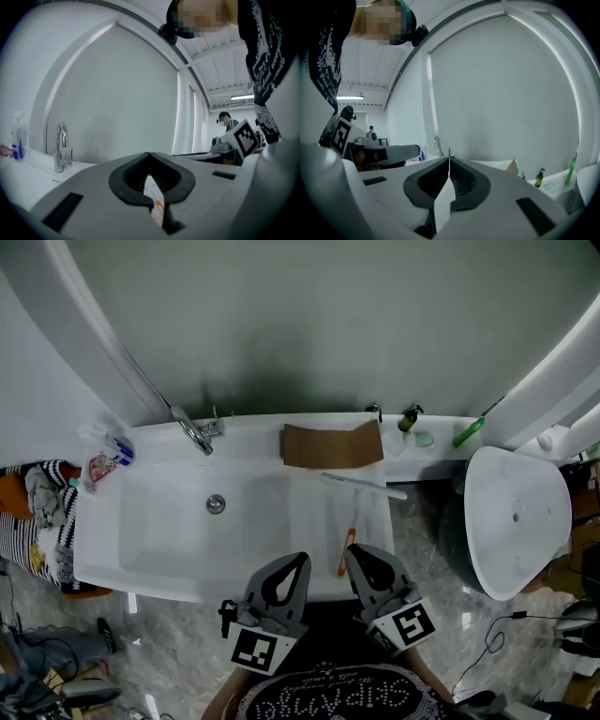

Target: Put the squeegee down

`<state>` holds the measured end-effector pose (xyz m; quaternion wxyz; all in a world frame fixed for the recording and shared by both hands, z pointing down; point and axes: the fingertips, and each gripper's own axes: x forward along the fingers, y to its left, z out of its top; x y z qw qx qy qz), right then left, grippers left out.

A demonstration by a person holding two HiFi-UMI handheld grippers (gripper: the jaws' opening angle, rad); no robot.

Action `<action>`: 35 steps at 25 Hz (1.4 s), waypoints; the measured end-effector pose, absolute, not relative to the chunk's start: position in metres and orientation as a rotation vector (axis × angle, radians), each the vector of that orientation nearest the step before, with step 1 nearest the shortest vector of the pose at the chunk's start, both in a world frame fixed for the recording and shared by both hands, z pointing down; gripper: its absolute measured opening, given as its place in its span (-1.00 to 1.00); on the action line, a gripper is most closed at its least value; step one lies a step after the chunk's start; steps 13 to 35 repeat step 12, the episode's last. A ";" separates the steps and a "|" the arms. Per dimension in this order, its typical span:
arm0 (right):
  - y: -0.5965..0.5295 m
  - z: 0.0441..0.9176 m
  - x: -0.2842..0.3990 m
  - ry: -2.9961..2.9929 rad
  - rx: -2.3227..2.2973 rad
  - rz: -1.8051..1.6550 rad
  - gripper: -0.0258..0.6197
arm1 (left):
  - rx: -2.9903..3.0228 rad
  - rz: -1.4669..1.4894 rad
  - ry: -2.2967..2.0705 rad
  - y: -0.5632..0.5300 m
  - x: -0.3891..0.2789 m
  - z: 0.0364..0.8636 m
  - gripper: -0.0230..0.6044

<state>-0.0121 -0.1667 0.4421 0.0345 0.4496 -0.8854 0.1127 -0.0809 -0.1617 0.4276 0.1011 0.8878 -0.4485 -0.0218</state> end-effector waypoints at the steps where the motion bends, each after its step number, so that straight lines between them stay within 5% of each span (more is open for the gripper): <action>1: -0.167 0.443 -0.013 -2.720 1.374 0.345 -0.84 | 2.620 -0.070 -1.326 -0.162 -0.081 0.428 -0.91; 35: -0.176 0.456 -0.005 -2.695 1.360 0.332 -0.84 | 2.587 -0.076 -1.343 -0.171 -0.081 0.434 -0.91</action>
